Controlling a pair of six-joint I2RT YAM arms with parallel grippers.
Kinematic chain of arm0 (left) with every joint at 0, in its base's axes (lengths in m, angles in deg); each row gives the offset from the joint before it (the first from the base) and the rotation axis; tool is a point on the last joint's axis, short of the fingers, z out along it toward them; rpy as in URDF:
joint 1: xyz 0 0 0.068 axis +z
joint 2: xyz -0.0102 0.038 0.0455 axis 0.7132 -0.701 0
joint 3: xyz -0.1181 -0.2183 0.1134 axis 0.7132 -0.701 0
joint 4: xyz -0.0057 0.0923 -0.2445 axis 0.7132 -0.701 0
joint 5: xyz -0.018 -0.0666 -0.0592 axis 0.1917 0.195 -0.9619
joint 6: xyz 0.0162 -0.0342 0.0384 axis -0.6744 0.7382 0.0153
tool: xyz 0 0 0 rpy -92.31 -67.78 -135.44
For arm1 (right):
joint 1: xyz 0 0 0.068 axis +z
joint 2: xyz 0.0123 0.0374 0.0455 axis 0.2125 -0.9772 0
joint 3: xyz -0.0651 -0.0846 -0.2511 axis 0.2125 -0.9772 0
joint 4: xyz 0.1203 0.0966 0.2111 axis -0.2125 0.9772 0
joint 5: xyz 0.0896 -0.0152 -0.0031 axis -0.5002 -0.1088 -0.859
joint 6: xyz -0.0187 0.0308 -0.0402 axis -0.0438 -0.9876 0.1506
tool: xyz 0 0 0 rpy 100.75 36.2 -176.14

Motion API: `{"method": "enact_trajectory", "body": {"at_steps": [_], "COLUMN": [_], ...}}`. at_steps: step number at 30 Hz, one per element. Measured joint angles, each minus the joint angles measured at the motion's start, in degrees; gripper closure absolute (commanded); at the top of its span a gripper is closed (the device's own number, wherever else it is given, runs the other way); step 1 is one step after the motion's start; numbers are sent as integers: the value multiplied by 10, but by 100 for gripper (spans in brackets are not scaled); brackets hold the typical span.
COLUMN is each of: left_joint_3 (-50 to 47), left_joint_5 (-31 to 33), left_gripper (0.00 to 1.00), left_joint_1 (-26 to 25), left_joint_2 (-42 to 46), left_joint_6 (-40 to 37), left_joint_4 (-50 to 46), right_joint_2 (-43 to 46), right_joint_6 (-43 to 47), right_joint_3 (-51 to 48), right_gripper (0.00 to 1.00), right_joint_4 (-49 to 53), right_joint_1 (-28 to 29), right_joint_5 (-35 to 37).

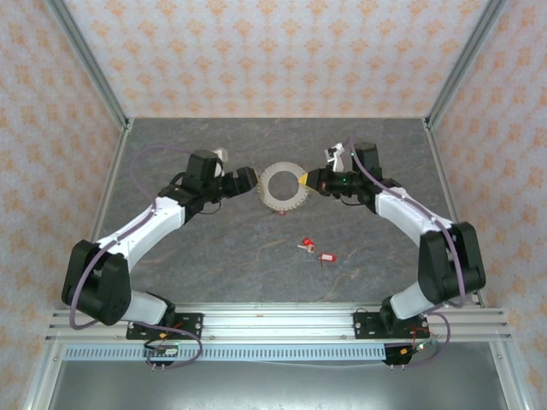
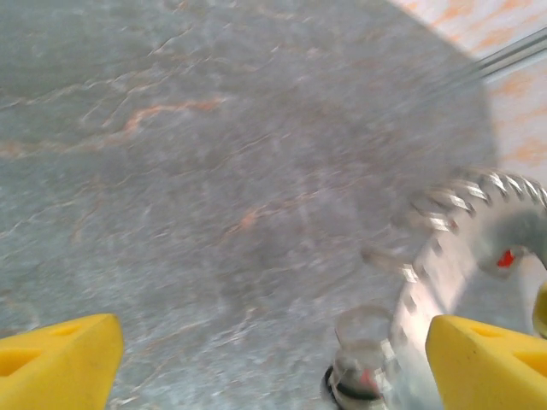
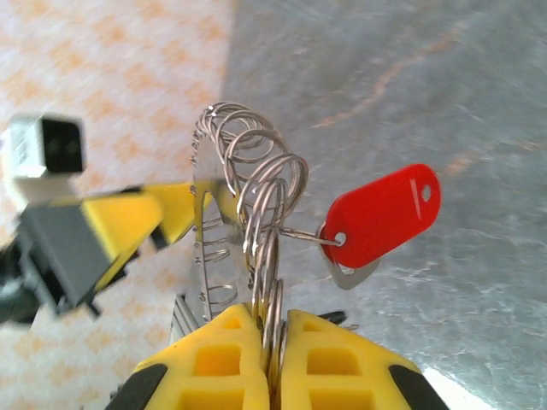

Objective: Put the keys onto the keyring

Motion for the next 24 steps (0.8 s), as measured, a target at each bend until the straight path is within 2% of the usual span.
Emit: {"method": "enact_trajectory", "body": {"at_steps": [4,7,14,19,24], "left_joint_3": [2,8,11,10,10], "left_joint_5": [-64,-104,-173,-181,-163], "left_gripper": [4,7,7,0,3], "left_joint_1": [12,18,26,19,16], "left_joint_2": [12,17,17,39,82], "left_joint_6": [9,13,35,40,35], "left_joint_4": [5,5,24,34,23], "right_joint_2": [30,32,32,32,31], "right_joint_6": [57,84,97,96,72], "right_joint_3": [48,68,80,80,80], "right_gripper": [98,99,100,100,100], "right_joint_4": [68,106,130,134,120], "right_joint_1": [-1,-7,-15,-5,1], "right_joint_5": [-28,-42,-62,-62,-66]}}
